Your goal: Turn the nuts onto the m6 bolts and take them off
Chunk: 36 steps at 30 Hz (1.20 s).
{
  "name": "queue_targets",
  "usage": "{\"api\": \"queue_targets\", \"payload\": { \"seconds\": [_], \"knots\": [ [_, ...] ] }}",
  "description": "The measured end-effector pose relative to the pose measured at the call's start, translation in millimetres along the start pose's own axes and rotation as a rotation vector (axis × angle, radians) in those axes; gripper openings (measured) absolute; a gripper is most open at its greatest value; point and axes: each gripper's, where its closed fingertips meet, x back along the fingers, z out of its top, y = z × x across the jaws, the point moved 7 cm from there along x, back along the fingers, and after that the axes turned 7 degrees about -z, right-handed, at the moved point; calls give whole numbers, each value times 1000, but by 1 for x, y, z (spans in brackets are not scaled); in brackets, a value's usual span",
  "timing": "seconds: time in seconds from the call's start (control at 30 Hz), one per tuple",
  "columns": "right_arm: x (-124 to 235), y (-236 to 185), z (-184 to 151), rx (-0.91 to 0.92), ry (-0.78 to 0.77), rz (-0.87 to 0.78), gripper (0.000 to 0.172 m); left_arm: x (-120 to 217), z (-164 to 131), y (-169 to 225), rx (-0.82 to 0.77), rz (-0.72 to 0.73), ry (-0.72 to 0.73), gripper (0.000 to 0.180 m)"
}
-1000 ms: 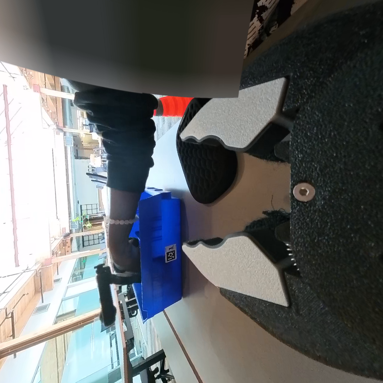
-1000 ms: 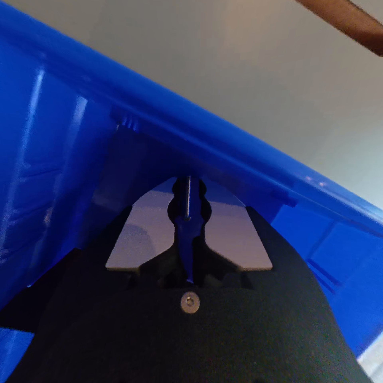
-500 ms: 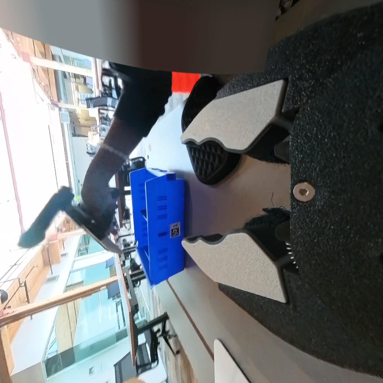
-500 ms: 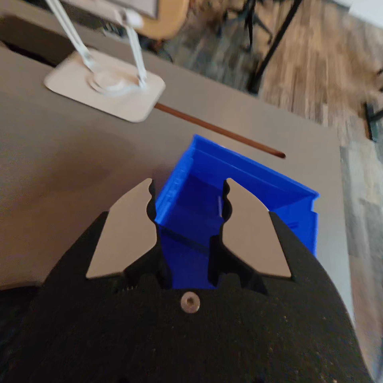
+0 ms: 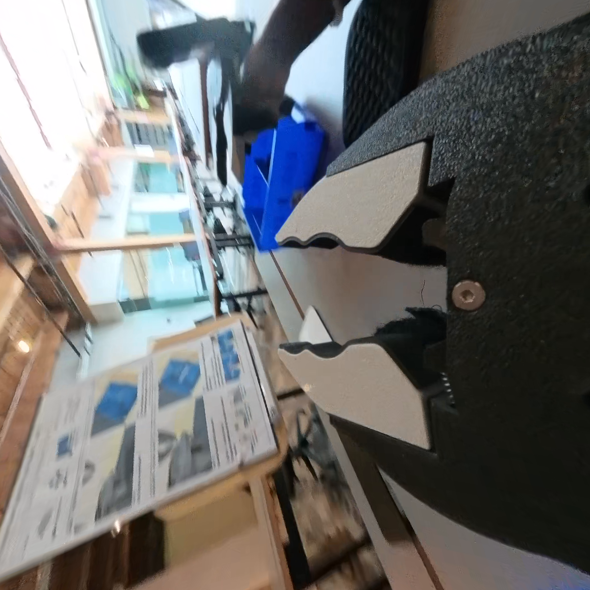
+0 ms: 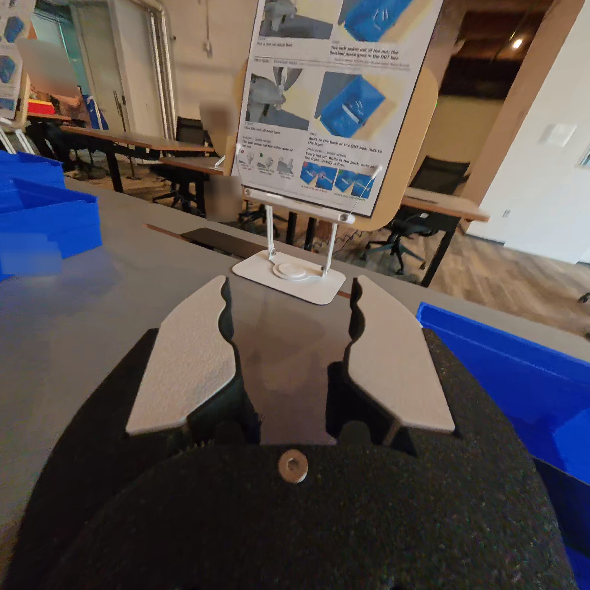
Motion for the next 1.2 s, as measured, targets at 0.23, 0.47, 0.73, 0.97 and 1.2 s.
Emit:
{"api": "queue_targets", "payload": {
  "seconds": [0.23,0.47,0.73,0.97,1.2],
  "knots": [
    [-9,-5,-19,35,-35,14,72,95,27,-93,68,334,-380,59],
    [-11,1,-26,18,-56,4,72,144,-12,-198,384,589,-612,53],
    [-10,1,-26,-6,-47,23,72,155,-74,-249,650,713,-780,43],
    [-8,-1,-24,-12,-37,48,72,163,-114,-260,724,748,-935,41],
    [-7,-2,-23,-33,-31,73,71,172,-136,-265,745,774,-1031,39]
  ]
}}
